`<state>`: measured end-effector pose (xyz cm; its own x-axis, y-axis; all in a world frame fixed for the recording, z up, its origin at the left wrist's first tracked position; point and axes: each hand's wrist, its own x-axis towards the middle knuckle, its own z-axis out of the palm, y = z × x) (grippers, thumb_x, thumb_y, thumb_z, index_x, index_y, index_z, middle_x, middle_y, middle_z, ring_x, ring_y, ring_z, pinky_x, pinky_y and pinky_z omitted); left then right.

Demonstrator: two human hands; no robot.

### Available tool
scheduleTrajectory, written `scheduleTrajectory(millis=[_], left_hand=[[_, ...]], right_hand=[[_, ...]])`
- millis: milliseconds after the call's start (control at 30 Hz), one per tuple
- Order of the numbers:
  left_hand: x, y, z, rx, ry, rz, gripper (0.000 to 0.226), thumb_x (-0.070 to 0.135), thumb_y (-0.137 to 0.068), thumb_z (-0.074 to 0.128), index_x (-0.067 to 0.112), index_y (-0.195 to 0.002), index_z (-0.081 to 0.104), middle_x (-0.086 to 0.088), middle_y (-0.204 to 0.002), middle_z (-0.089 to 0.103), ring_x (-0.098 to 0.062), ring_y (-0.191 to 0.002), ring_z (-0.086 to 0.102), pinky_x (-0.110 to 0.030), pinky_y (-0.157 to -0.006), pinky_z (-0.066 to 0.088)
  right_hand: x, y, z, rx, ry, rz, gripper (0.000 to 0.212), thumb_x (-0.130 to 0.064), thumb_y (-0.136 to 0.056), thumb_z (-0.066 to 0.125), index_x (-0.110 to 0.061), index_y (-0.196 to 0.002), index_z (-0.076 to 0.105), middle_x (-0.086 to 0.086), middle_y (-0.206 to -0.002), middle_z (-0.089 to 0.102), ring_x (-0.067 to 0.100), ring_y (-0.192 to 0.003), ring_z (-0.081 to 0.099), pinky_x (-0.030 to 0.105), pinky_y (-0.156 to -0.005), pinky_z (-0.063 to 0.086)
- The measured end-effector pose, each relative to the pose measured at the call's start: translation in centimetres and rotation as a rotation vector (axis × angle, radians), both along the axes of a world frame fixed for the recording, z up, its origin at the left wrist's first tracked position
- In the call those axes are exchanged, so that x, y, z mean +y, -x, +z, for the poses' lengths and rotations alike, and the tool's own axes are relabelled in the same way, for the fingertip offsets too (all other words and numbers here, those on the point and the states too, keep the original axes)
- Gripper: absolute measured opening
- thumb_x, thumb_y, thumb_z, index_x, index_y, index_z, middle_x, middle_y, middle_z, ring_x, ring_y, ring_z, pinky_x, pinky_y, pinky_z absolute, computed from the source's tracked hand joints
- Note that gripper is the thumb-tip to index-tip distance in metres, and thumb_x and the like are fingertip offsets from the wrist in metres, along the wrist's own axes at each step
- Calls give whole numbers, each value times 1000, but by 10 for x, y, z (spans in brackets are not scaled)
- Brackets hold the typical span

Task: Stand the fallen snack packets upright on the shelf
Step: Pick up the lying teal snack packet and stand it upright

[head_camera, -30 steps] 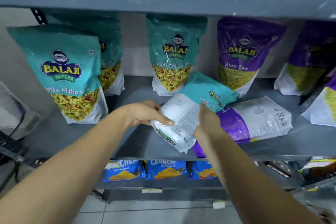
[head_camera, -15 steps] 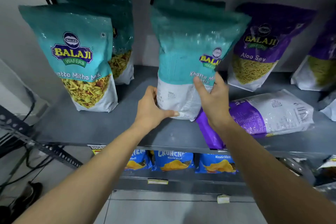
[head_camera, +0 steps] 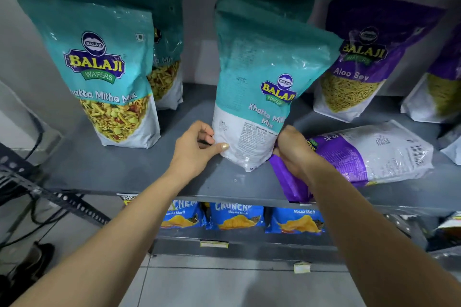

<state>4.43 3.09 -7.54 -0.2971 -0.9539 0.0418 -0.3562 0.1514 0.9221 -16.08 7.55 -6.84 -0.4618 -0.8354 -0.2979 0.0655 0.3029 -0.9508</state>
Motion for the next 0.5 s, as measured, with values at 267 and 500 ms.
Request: scheduleTrajectory(millis=[267,500], left_hand=[[21,-4,7,250,-186,-271,56,0,-80,65,11,-129,39,17,-123,55,9,-107,60,-10,-85,48],[14,9,3,18,-41,-209,102,27,-51,98,30,-128,31,26,-126,49,8,-116,53,-15,-94,46]], right_hand=[[12,1,-1,118,-11,258,15,-36,-96,58,-24,-104,62,-2,-93,62,11,-79,56,23,-57,45],[3,15,12,131,133,418,74,0,-86,70,-17,-148,33,3,-127,64,6,-105,68,22,-98,51]])
